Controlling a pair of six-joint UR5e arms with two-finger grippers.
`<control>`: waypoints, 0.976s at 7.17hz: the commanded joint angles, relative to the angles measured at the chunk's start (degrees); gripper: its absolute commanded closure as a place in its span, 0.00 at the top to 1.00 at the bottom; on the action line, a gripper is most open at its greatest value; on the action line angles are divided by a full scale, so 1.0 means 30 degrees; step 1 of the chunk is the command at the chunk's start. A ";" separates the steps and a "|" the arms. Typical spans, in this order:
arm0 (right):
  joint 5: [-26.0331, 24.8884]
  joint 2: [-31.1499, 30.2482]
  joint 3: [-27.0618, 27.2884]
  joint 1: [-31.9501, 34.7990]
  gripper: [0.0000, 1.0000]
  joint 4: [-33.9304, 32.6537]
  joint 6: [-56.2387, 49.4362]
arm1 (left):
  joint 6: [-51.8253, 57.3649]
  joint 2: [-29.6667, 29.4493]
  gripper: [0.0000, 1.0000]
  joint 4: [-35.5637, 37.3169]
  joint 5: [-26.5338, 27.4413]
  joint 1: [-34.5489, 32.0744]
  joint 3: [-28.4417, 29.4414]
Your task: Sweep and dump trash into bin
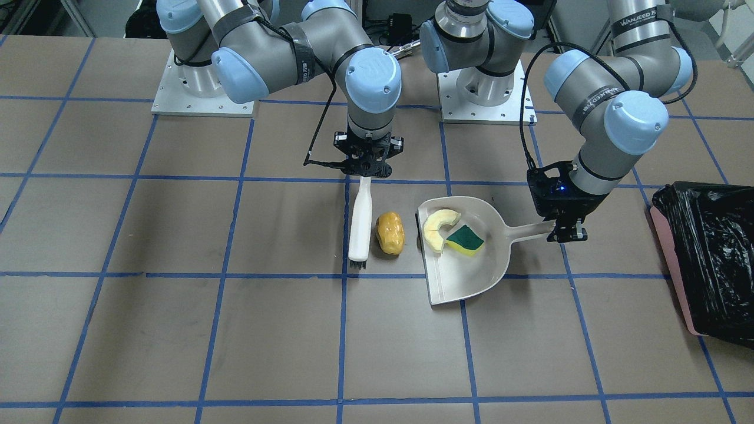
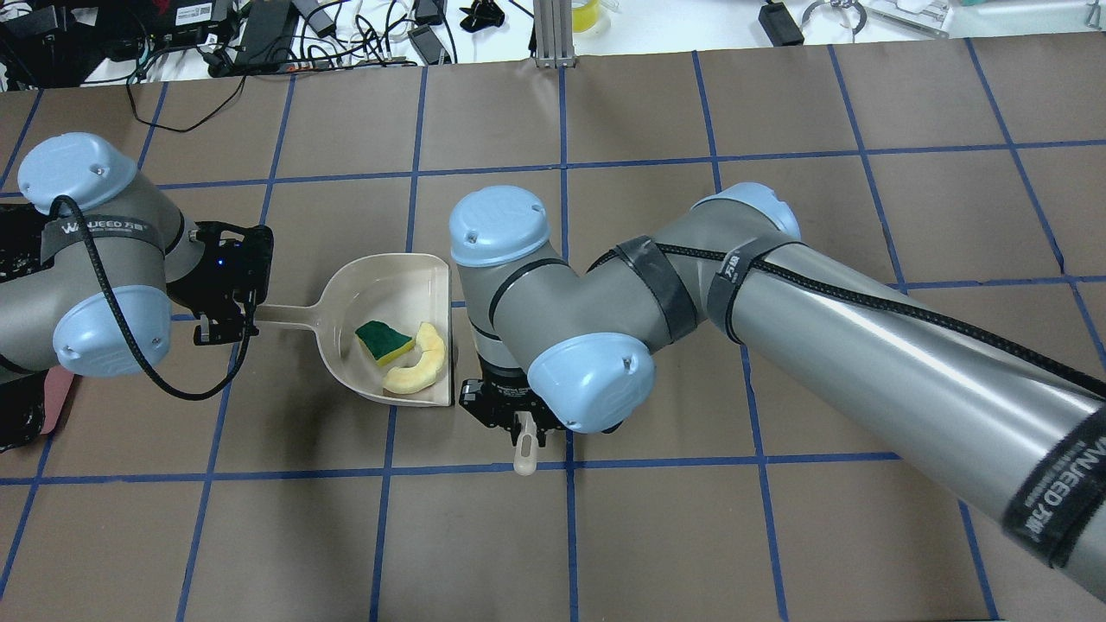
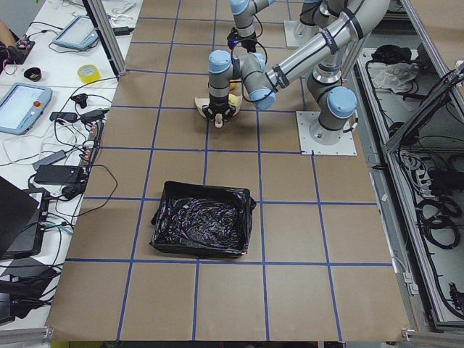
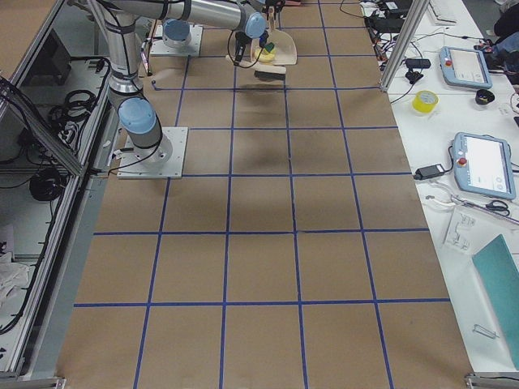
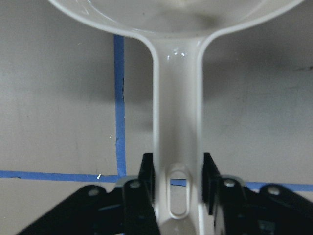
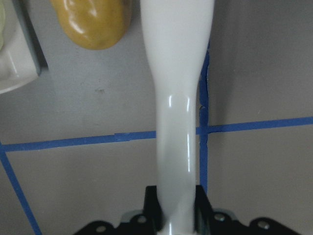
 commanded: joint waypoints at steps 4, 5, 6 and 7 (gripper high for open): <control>0.0505 0.3283 -0.1530 0.1674 0.00 -0.5510 0.4387 | -0.0367 0.0164 0.11 -0.0029 0.0234 -0.0394 -0.0337; 0.1464 0.4452 -0.3895 0.2147 0.00 -0.4989 0.5967 | -0.0369 0.0164 0.11 -0.0029 0.0236 -0.0425 -0.0340; 0.1648 0.5479 -0.6065 0.2529 0.00 -0.3998 0.6853 | -0.0369 0.0164 0.11 -0.0029 0.0236 -0.0425 -0.0340; 0.1708 0.6012 -0.7392 0.2678 0.00 -0.3263 0.7587 | -0.0398 0.0164 0.11 0.0000 0.0207 -0.0425 -0.0340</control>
